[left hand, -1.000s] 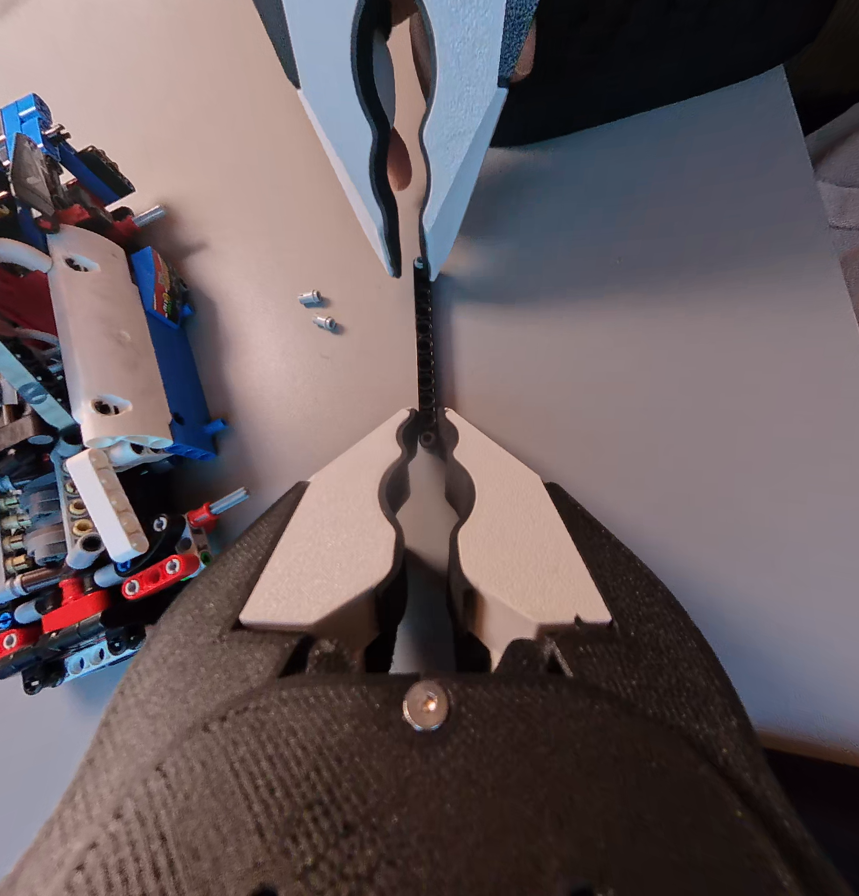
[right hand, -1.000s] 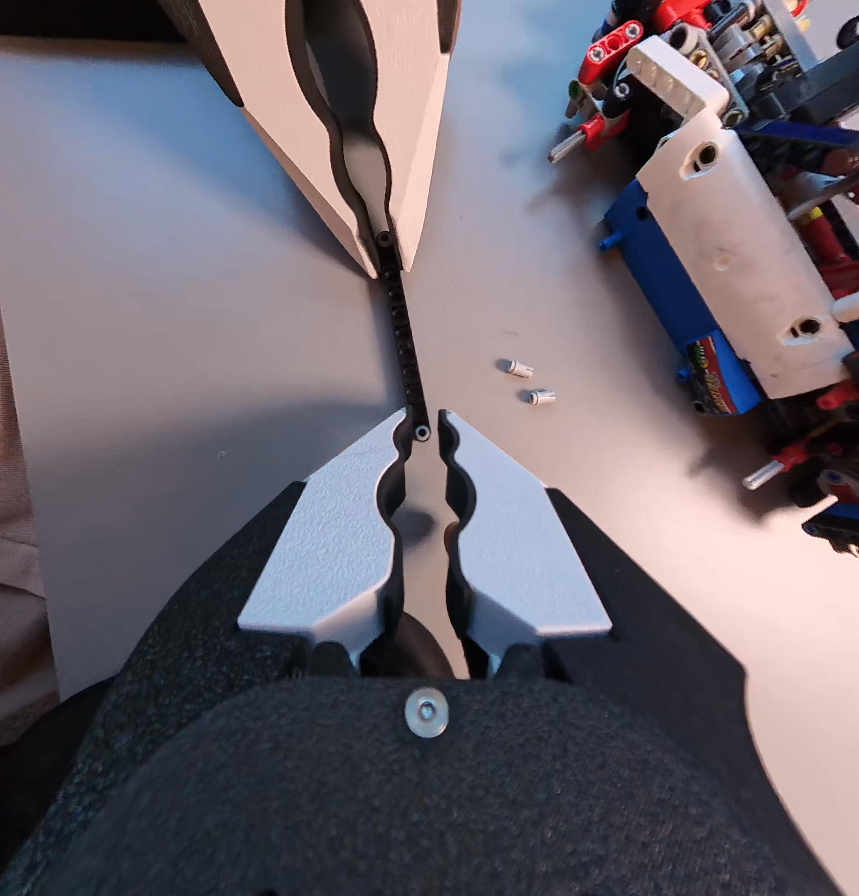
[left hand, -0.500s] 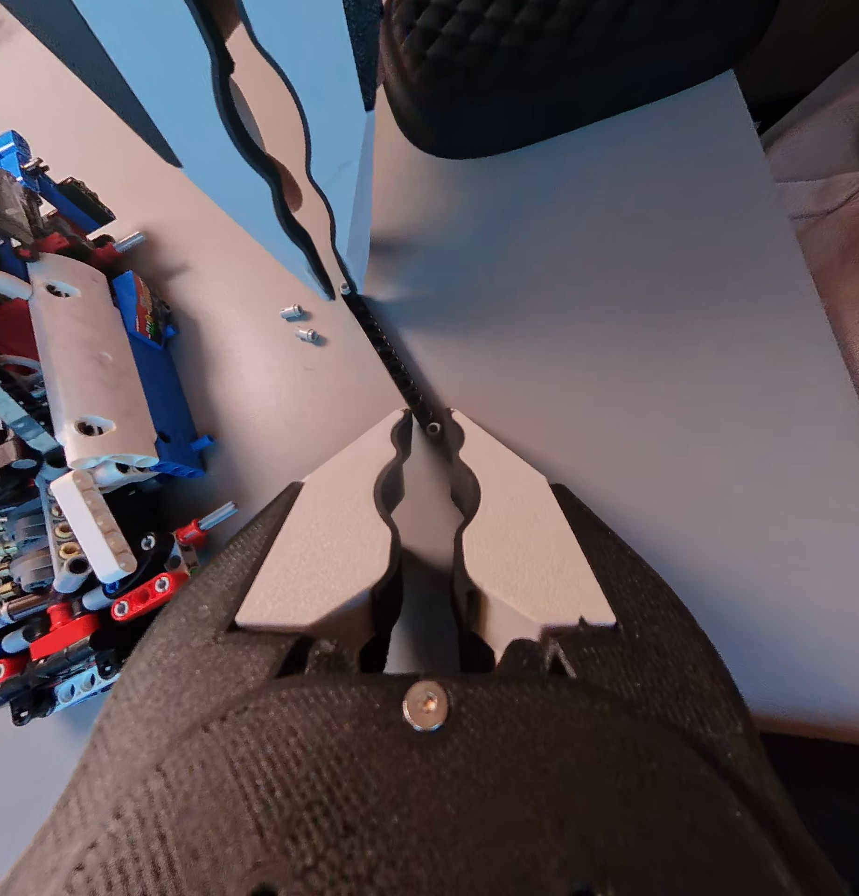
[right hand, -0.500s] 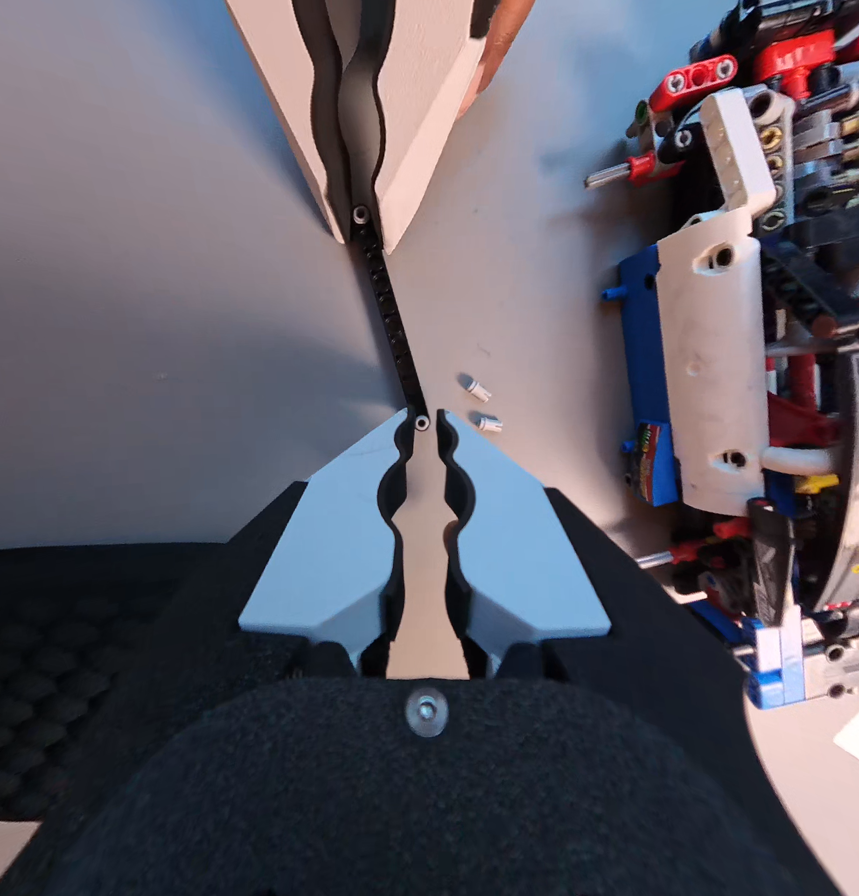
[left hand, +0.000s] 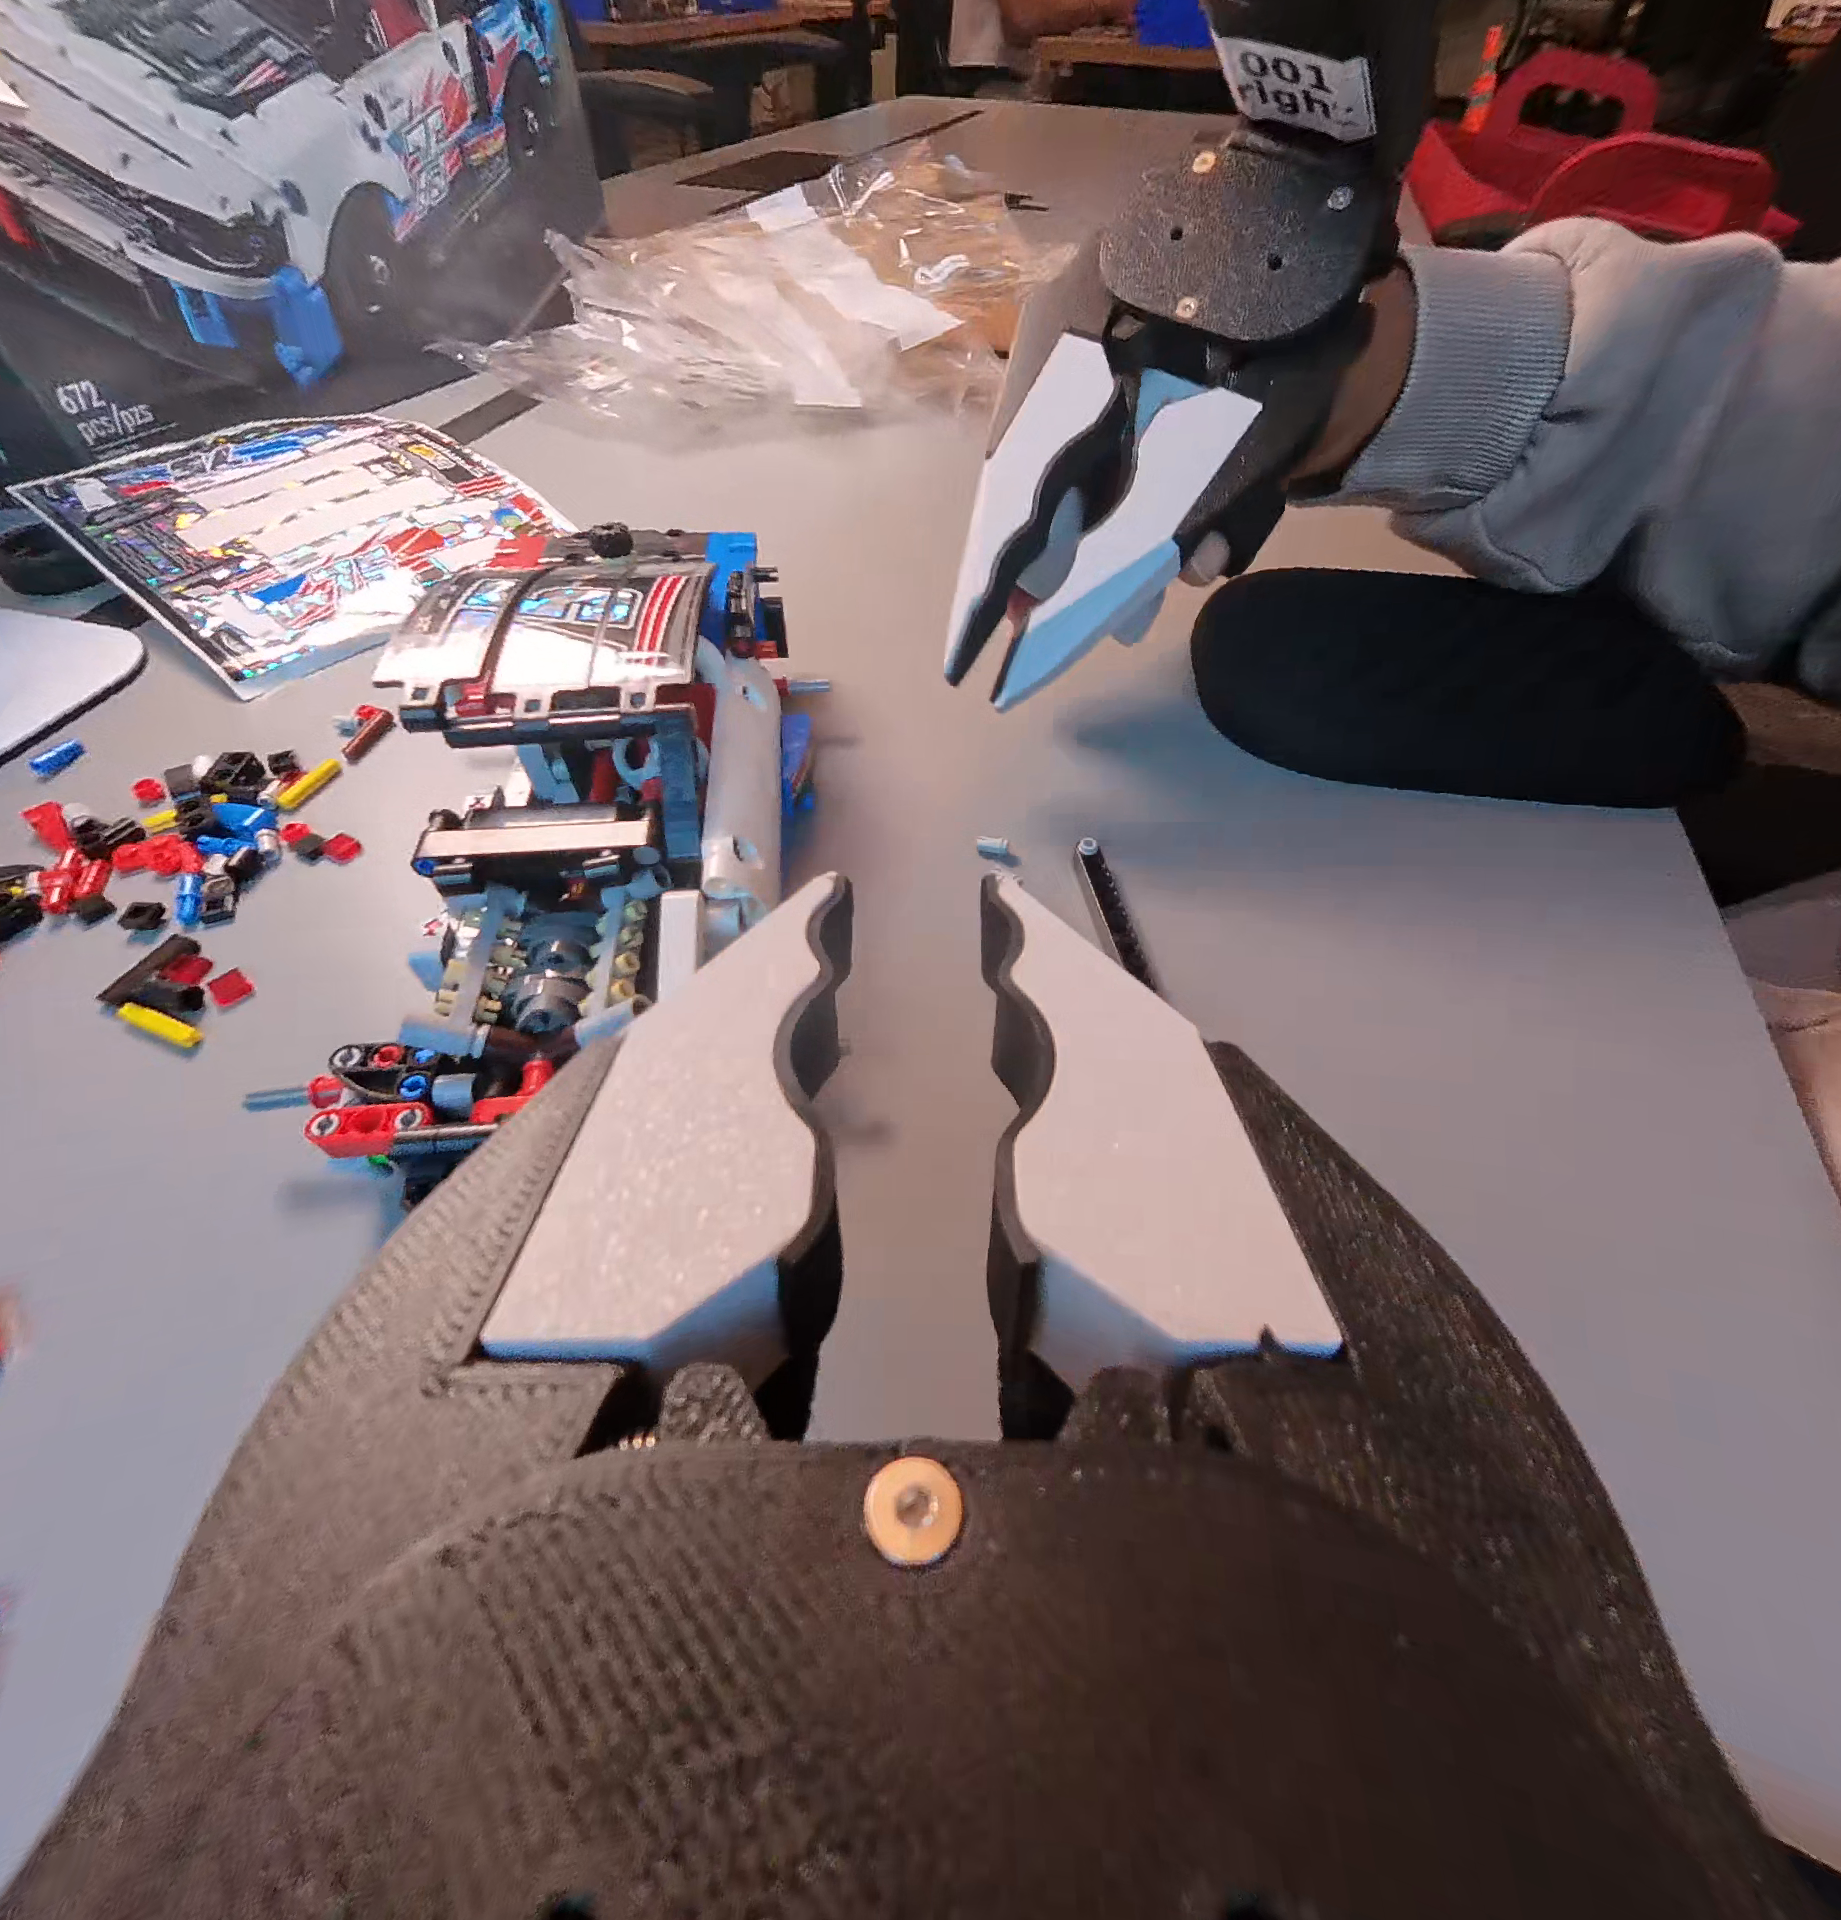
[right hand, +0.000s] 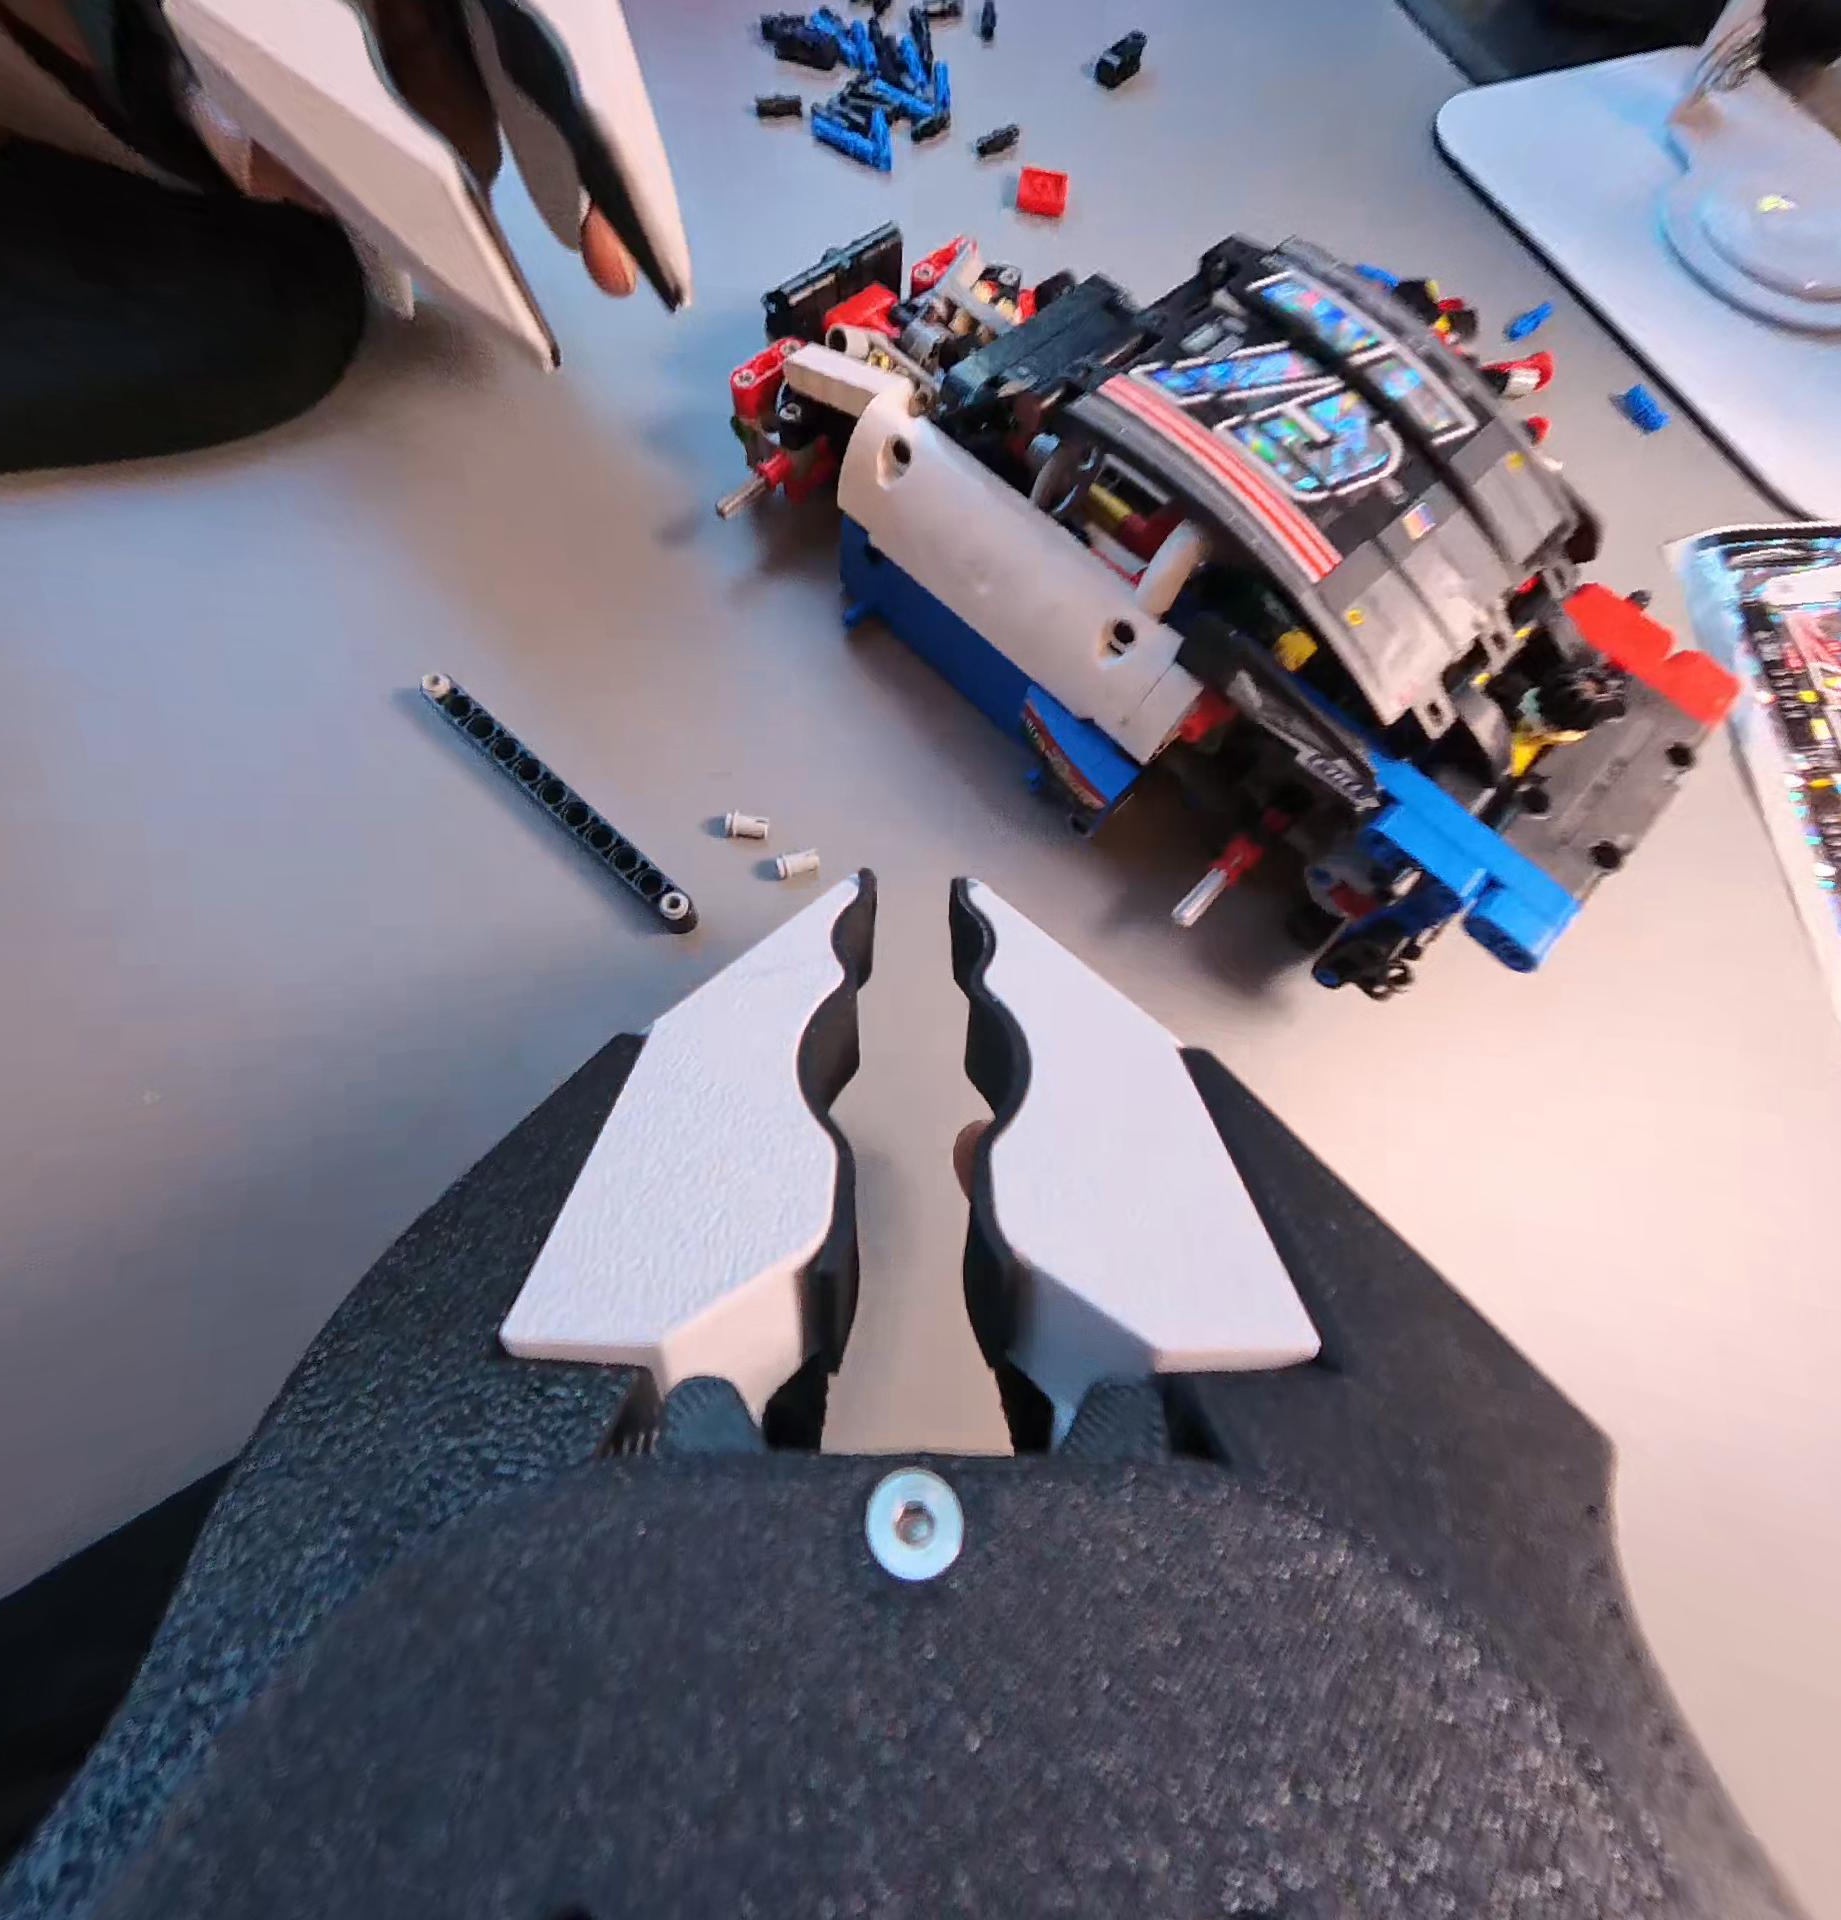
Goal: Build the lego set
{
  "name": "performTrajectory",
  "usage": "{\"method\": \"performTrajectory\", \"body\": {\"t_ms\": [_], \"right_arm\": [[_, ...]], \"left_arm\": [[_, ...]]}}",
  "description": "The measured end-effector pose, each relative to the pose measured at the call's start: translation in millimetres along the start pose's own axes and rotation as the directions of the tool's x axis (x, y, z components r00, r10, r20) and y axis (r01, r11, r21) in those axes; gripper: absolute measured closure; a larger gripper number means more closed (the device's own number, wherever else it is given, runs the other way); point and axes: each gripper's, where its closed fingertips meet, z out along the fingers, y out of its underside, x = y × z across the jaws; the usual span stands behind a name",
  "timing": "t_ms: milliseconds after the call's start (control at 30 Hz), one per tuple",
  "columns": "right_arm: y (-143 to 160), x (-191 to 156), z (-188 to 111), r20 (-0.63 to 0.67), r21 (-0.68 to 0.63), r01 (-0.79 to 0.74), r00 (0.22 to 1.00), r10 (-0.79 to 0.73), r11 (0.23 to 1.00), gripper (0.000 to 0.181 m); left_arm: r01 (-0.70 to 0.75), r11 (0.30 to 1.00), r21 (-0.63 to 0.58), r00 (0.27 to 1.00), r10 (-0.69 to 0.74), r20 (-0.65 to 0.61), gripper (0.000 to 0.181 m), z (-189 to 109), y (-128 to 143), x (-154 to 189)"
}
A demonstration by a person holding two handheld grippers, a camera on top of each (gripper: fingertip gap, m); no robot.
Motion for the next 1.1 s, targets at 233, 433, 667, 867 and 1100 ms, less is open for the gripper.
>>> {"method": "performTrajectory", "body": {"t_ms": [233,433,667,867,1100], "right_arm": [[15.2,-24.1,22.2,0.167,-0.162,0.113,0.982,-0.086,0.98,0.166],[13.2,-29.3,33.0,0.225,-0.204,0.191,0.964,-0.144,0.96,0.166],[13.3,-31.4,33.0,0.253,-0.211,0.228,0.952,-0.172,0.95,0.174],[-44.4,-32.7,17.4,0.295,0.079,-0.078,0.954,0.051,0.994,0.174],[-100.8,-73.9,14.2,0.572,0.196,-0.518,0.75,0.332,0.833,0.174]], "left_arm": [[0.026,1.0,-0.001,0.998,-0.025,0.056,0.159,-1.7,3.4,-9.5],[0.068,0.998,0.014,0.997,-0.069,0.046,0.16,-3.3,4.1,-13.0],[0.009,1.0,-0.01,1.0,-0.009,0.012,0.162,0.0,7.0,-3.0],[-0.089,0.996,0.006,0.996,0.089,-0.021,0.16,2.2,2.3,11.3],[-0.235,0.955,0.179,0.97,0.242,-0.018,0.156,-6.1,-30.2,25.2]]}}
